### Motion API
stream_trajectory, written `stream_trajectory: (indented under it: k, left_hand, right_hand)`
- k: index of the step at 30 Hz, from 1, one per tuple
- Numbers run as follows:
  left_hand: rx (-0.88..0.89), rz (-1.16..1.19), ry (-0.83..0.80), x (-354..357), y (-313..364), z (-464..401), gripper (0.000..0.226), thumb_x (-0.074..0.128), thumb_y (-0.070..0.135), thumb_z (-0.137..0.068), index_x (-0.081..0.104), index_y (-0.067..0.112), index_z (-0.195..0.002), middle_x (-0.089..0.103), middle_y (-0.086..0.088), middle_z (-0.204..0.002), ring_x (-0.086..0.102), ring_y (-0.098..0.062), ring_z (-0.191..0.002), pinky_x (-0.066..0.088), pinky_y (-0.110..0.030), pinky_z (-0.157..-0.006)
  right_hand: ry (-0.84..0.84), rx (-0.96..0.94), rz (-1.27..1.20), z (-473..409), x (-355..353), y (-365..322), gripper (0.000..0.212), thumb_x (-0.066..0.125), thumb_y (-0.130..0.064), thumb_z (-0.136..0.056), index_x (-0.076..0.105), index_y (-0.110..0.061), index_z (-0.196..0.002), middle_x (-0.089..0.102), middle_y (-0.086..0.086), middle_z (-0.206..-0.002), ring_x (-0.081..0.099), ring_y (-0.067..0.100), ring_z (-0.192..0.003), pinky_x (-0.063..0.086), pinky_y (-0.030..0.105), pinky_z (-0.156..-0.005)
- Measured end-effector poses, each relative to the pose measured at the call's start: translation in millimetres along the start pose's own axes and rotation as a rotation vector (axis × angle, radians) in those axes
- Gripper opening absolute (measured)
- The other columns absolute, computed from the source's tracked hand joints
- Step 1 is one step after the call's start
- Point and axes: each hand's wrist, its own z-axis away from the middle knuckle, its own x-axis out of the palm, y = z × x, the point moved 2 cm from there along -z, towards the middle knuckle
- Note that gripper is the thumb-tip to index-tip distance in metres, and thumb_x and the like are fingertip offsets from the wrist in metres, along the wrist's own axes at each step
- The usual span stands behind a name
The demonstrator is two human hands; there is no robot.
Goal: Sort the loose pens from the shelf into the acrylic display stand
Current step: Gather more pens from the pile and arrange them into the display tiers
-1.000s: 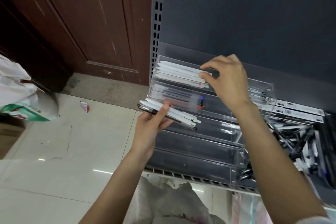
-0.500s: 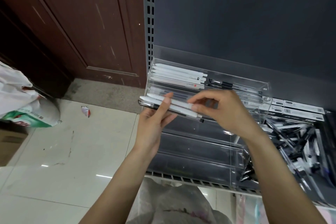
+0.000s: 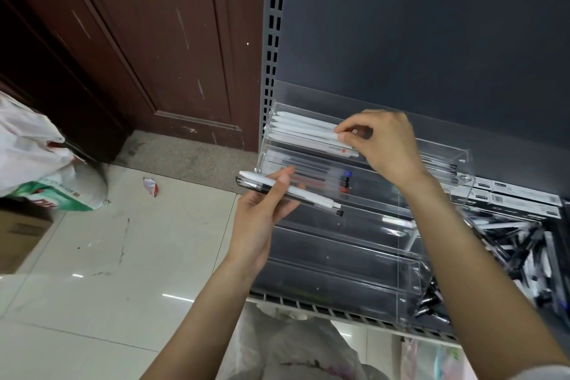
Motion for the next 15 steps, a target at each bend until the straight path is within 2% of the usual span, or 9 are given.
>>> stream_trajectory:
  k: [3, 6, 8, 11, 13, 15]
  left_hand:
    - [-0.014, -0.006, 0.017, -3.4, -2.6, -1.3, 0.021, 0.057, 0.021, -0.092, 0.069, 0.017, -0.108, 0.072, 0.014, -0.100, 0.065, 0.003, -0.092, 0.051, -0.013, -0.072]
    - [-0.023, 0.003, 0.008, -3.7, -3.9, -2.0, 0.021, 0.057, 0.021, -0.092, 0.069, 0.016, -0.108, 0.071, 0.016, -0.106, 0.064, 0.004, -0.099, 0.051, -0.013, -0.073]
    - [-0.023, 0.009, -0.002, -2.4, -4.9, -2.5, 0.022, 0.057, 0.022, -0.091, 0.069, 0.015, -0.109, 0.071, 0.015, -0.106, 0.063, 0.002, -0.103, 0.051, -0.013, -0.074]
    - [-0.015, 0.008, -0.016, 0.5, -6.1, -3.3, 0.023, 0.058, 0.021, -0.090, 0.068, 0.015, -0.109, 0.072, 0.015, -0.104, 0.065, 0.001, -0.098, 0.052, -0.013, -0.073]
    - [-0.011, 0.005, -0.033, 3.3, -7.1, -2.8, 0.023, 0.058, 0.021, -0.088, 0.068, 0.015, -0.109, 0.072, 0.014, -0.101, 0.066, 0.001, -0.095, 0.052, -0.014, -0.072]
    - [-0.011, -0.009, -0.062, 5.7, -10.3, -1.2, 0.025, 0.060, 0.024, -0.085, 0.069, 0.016, -0.108, 0.073, 0.010, -0.102, 0.067, -0.002, -0.095, 0.052, -0.015, -0.073]
  right_hand:
    - [0.001, 0.019, 0.010, -0.1, 3.3, -0.7, 0.006, 0.075, -0.023, -0.078, 0.075, -0.024, -0.085, 0.066, -0.008, -0.078, 0.055, 0.005, -0.067, 0.050, 0.028, -0.071]
    - [0.008, 0.026, 0.000, 1.3, 6.2, -2.0, 0.005, 0.075, -0.021, -0.079, 0.075, -0.023, -0.083, 0.064, -0.008, -0.079, 0.056, 0.009, -0.070, 0.051, 0.034, -0.072]
    - [0.070, 0.018, -0.031, 5.3, 2.0, -4.7, 0.006, 0.072, -0.019, -0.082, 0.075, -0.022, -0.086, 0.066, -0.006, -0.082, 0.056, 0.011, -0.074, 0.051, 0.034, -0.074]
    - [0.166, -0.042, -0.134, 26.5, -15.6, -19.8, 0.009, 0.066, -0.016, -0.087, 0.073, -0.017, -0.093, 0.066, -0.004, -0.085, 0.056, 0.009, -0.073, 0.044, 0.014, -0.070]
    - [0.093, -0.052, -0.198, 52.4, -21.6, -31.9, 0.012, 0.065, -0.020, -0.088, 0.072, -0.017, -0.097, 0.066, -0.008, -0.088, 0.057, 0.006, -0.074, 0.039, 0.008, -0.068]
    - [-0.055, -0.030, -0.157, 79.8, -14.2, -38.5, 0.017, 0.064, -0.031, -0.085, 0.071, -0.023, -0.100, 0.067, -0.013, -0.091, 0.060, 0.001, -0.077, 0.042, 0.010, -0.069]
